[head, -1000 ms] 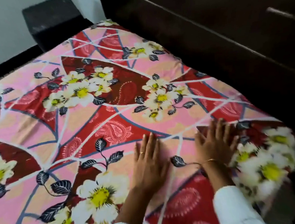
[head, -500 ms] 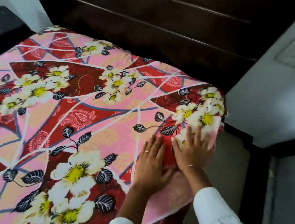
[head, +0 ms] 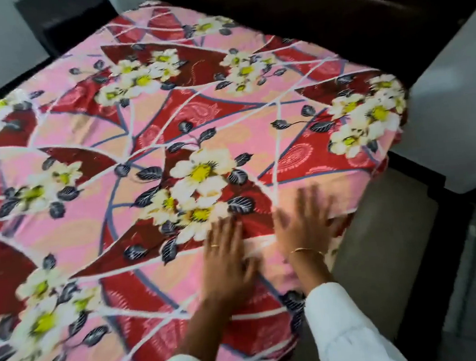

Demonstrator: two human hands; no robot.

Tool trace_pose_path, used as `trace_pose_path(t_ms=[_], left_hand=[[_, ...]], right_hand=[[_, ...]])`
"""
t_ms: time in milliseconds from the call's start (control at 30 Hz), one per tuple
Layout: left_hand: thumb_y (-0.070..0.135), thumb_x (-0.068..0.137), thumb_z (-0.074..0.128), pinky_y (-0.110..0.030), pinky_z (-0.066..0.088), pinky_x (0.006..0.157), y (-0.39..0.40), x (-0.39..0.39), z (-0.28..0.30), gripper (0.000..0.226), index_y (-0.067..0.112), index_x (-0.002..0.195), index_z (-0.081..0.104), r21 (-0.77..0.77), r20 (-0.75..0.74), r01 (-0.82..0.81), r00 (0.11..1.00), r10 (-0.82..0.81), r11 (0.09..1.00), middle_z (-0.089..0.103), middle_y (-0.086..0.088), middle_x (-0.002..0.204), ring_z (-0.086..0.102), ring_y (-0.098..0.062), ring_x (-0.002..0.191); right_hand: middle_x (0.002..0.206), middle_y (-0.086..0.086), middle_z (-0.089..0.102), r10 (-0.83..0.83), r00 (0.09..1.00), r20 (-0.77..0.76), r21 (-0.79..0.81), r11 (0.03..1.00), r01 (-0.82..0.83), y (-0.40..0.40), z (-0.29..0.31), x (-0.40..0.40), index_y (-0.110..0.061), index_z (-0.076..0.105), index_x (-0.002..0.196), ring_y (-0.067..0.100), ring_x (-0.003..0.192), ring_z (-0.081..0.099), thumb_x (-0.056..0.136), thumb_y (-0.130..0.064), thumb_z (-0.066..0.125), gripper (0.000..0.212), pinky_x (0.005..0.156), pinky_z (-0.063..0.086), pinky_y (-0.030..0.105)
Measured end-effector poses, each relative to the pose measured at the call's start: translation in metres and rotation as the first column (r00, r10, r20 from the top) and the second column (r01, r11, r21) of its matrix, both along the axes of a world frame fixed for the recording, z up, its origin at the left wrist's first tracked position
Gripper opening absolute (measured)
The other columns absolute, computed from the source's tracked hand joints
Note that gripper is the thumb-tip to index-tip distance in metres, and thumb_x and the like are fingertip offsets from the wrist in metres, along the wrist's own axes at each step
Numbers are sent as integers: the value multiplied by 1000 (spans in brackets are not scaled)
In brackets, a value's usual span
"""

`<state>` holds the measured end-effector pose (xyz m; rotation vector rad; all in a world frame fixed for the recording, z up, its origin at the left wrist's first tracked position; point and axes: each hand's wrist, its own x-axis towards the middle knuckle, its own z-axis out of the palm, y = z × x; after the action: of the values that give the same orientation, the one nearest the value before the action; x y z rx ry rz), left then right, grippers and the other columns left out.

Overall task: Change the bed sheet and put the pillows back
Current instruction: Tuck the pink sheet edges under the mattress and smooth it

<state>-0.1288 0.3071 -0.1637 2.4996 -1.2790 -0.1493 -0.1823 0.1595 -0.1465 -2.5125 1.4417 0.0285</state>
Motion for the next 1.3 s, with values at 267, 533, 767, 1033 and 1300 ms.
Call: trace_pose_path(t_ms=[267,533,767,1033,1300], left_hand=[[37,97,28,-42,34,106,24,54,21,50,6,120,60,-140,-50,-79,996,72,987,59,-13,127,51,-29,123],[52,87,25,-48,26,112,88,213,4,72,0,130,51,-36,-64,-378,925,375,925,44,-19,141,33,-35,136],[53,85,34,-48,31,106,186,332,-7,65,4,121,55,44,112,-459,885,452,888,50,-18,134,44,-37,126],[68,78,25,-51,11,115,245,394,-15,85,13,141,39,44,160,-653,751,640,756,31,-5,151,19,-23,143],[63,81,27,-51,5,116,240,393,-27,82,13,147,28,34,213,-695,707,674,719,22,-6,155,10,-23,145]], right_hand=[[155,17,10,31,997,70,-32,999,-29,36,1,54,-7,29,144,33,144,-2,90,-45,37,67,107,3,64],[155,19,12,240,971,13,-34,970,-240,71,-21,190,-6,28,144,34,144,0,91,-49,34,69,107,1,64],[147,2,39,762,643,73,-130,647,-752,211,-28,313,-15,49,134,30,137,31,85,-42,28,60,105,1,68],[151,18,26,495,860,126,-90,869,-487,162,-34,393,-7,40,139,34,142,17,91,-48,27,65,107,10,63],[156,15,10,634,768,92,-128,772,-623,194,-38,502,-12,20,148,37,143,1,90,-54,36,73,110,-4,60]])
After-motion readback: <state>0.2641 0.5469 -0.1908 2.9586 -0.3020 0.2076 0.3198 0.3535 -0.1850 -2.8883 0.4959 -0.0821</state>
